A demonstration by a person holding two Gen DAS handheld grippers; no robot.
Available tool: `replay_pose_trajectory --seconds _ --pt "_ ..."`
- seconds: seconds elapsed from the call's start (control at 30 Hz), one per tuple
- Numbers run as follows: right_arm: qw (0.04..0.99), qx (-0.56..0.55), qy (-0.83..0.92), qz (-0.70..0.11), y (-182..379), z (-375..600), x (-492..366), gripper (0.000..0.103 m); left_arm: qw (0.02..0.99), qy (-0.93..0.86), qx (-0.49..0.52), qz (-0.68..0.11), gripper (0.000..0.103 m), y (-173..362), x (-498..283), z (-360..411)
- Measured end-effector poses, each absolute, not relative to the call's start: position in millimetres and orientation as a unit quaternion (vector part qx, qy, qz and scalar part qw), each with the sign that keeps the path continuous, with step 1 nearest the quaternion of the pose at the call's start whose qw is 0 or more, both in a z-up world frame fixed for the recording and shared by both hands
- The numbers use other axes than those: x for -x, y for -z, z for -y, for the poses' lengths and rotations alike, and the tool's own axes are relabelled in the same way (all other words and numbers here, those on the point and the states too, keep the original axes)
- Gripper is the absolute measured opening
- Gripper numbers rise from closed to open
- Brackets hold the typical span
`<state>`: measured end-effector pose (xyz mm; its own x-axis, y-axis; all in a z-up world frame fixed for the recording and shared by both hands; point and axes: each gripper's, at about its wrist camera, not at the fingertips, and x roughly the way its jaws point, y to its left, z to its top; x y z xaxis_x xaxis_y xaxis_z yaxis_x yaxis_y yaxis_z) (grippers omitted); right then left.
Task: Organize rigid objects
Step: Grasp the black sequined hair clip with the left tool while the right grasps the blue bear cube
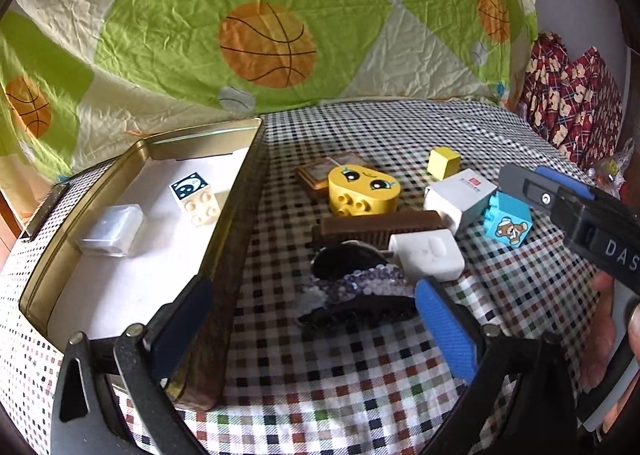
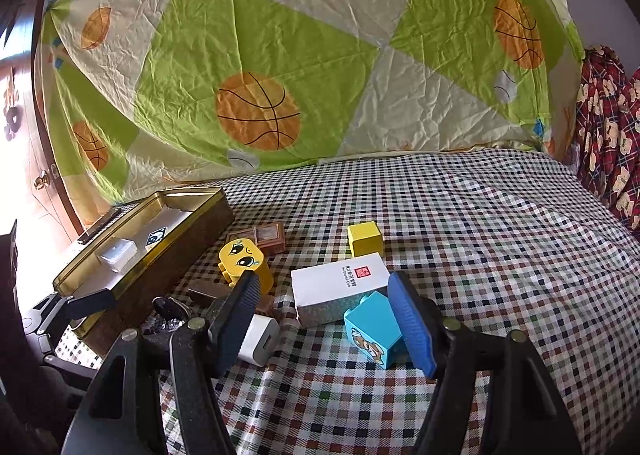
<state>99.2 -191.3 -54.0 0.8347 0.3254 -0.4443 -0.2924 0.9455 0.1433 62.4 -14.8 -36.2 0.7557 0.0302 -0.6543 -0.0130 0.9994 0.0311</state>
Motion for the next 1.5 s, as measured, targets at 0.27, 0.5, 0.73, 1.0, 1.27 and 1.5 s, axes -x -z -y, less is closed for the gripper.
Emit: replay_pose_trajectory --seconds 0.27,0.5,0.73,1.0,1.27,1.5 --pt "0.953 -0.025 -0.152 -0.262 59.1 187.4 -107.8 0.069 0.933 0.034 -0.033 -0.356 0.103 37.6 -64.2 39.3" --pt "0.951 -0.031 -0.149 -0.270 60.3 189.2 -110.0 0.069 0.914 0.029 -0.025 -0.405 0.102 49.2 -82.4 35.2" --pt "0.951 -0.051 -0.136 -0.275 60.6 198.5 -113.2 0.069 0.920 0.047 -0.042 -0.386 0.077 46.2 -72.7 43.8" --pt "0.951 -0.052 -0.130 -0.277 61.0 199.4 -114.2 0.069 0.896 0.053 0.000 -0.441 0.078 59.0 -91.4 31.3" --pt "0.947 -0.068 -0.092 -0.299 65.6 208.2 -121.8 0.069 0.918 0.033 0.006 -0.395 0.073 48.6 -78.8 26.0" --pt "0.935 -0.087 -0.074 -0.336 75.4 216.9 -134.4 0.069 0.928 0.032 0.018 -0.371 0.073 42.1 -73.9 19.2"
